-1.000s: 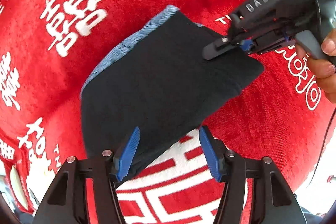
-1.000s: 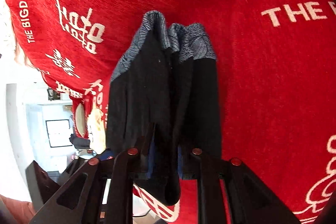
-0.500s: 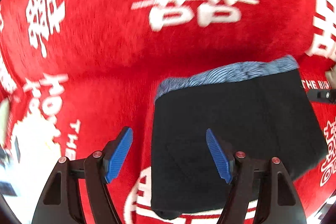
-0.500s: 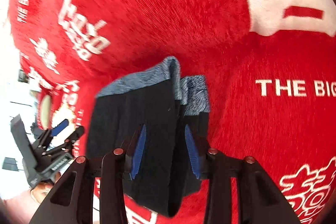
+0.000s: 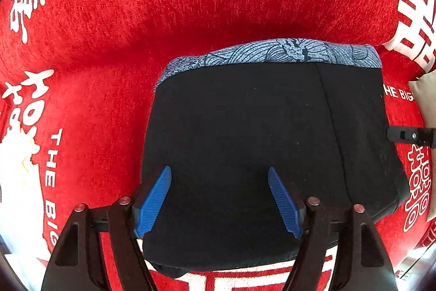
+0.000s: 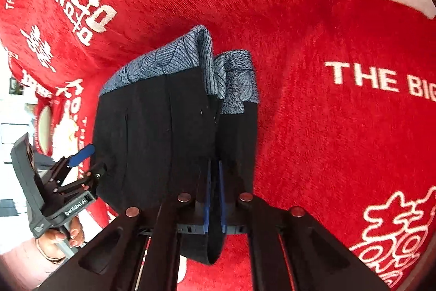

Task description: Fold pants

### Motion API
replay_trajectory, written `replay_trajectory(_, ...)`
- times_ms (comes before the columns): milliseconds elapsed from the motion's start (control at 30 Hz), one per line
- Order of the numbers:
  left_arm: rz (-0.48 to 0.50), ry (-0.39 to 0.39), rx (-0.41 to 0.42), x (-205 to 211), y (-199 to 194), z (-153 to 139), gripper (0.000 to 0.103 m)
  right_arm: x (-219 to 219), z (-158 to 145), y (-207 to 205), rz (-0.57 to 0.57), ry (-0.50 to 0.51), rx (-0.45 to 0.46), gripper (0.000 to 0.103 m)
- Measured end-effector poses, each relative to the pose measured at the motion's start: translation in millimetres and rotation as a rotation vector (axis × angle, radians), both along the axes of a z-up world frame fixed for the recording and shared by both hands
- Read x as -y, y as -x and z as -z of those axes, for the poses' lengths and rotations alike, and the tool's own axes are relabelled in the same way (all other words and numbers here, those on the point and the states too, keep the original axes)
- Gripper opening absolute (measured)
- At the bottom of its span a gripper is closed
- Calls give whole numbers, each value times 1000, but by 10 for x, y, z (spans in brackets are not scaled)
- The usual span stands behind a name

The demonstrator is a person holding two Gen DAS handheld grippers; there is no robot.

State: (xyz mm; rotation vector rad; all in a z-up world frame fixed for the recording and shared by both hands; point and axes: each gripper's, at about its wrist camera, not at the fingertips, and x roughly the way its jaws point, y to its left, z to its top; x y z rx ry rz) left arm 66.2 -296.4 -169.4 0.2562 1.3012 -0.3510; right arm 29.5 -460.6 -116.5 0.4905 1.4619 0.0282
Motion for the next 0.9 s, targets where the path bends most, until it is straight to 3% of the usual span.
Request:
replay_trajectory(167, -8, 3, -9, 58, 44, -21, 80, -108, -163, 132, 13, 57, -33, 11)
replay_trajectory(233, -11, 6, -10, 51, 36, -41, 80, -135, -228, 201, 17, 69, -28, 18)
replay_trajectory(300, -12, 9, -11, 37, 26, -52, 80, -203, -289, 245, 18, 100, -18, 38)
replay_trajectory(367, -13, 13, -11, 37, 29, -57, 80, -266, -357, 276, 10, 129, 3, 45)
replay_trajectory(567, -18, 21, -6, 6, -8, -54, 80, -571, -445, 244, -66, 220, 57, 45)
replay_trajectory(733, -21, 27, 1, -3, 27, -64, 80, -782, -307, 179, -102, 242, 42, 45)
replay_trajectory(833, -29, 53, 12, -33, 48, -101, 92, -816, -111, 182, -114, 263, 2, 45)
replay_trajectory(900, -30, 75, 10, -51, 66, -118, 92, -819, -74, 177, -113, 275, 13, 47)
